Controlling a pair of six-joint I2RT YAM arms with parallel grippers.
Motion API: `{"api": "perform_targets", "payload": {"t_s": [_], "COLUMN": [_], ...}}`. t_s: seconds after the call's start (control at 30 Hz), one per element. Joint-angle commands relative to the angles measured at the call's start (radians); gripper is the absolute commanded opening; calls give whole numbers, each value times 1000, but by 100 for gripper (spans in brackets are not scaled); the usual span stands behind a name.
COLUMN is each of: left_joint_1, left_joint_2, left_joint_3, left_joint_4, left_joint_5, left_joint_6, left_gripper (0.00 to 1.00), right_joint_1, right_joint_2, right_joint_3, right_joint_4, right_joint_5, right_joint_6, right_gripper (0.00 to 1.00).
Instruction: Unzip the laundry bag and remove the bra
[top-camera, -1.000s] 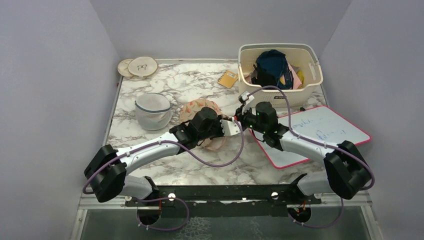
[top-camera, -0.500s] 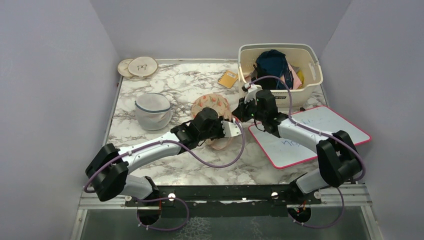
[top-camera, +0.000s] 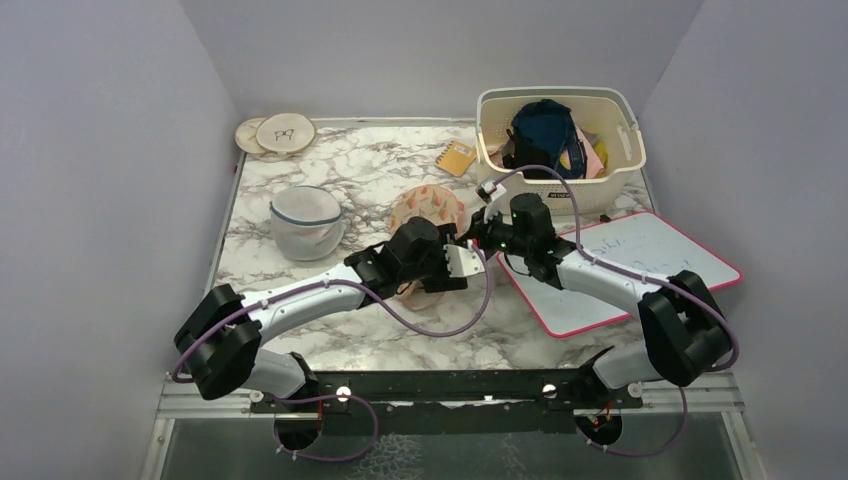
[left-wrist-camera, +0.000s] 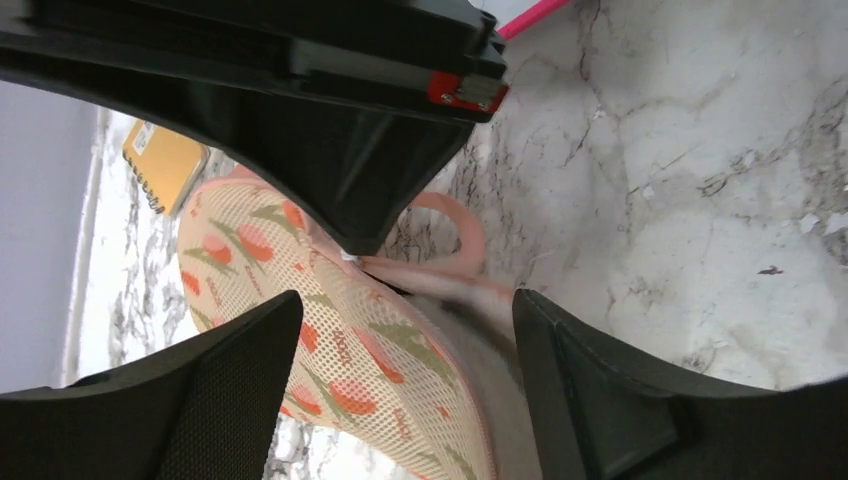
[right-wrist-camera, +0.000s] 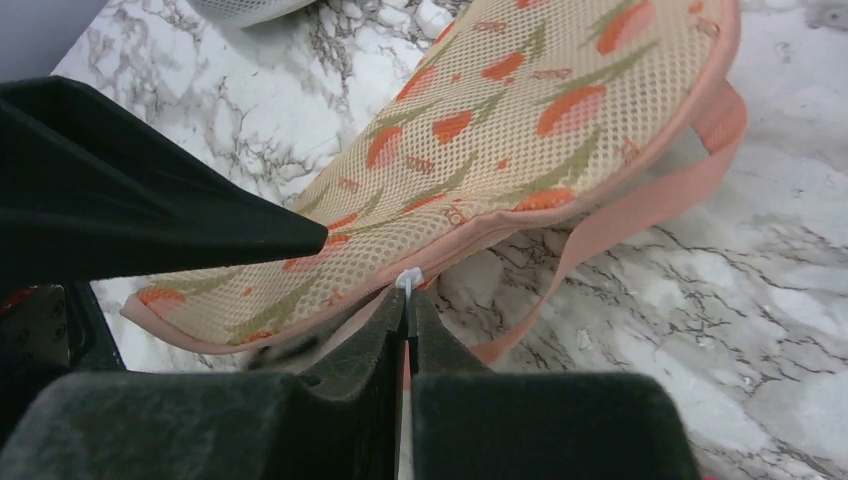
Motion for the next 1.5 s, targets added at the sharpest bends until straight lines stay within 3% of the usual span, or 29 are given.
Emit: {"api": "perform_targets", "payload": {"t_s": [0.0, 0.13, 0.3, 0.5, 0.57, 0.63, 0.77, 0.9, 1.23, 1.47], "left_joint_1": [-2, 2, 6, 15, 18, 19, 37, 65, 69, 70], "left_joint_2": [-67, -80, 16, 93, 80, 64, 75, 69, 8, -52], "left_joint_3": [-22, -27, 9, 79, 65, 47, 33, 59, 23, -26], "left_joint_4": [27, 53, 40, -32, -19, -7, -4, -23, 1, 15], "left_joint_5": [65, 27, -116, -139, -147, -163, -227, -185, -151, -119], "left_joint_6": [-15, -58, -95, -120, -112, -96, -61, -78, -39, 27], "left_gripper": [77, 93, 97, 81, 72, 58, 20, 4, 0, 0], "right_joint_1": [18, 25, 32, 41, 42, 41, 41, 41, 16, -107], "right_joint_2": [-43, -57, -69, -72, -66, -60, -55, -14, 90, 121], "right_joint_3": [-25, -43, -52, -51, -54, -55, -59, -39, 32, 26], "right_joint_4": [81, 104, 123, 121, 118, 113, 119, 103, 78, 109], "right_joint_5": [-32, -6, 21, 27, 33, 37, 39, 69, 204, 193], "right_joint_6": [36, 66, 91, 88, 84, 86, 105, 112, 79, 111], "right_gripper": [1, 1, 1, 1, 1, 1, 1, 1, 1, 1]}}
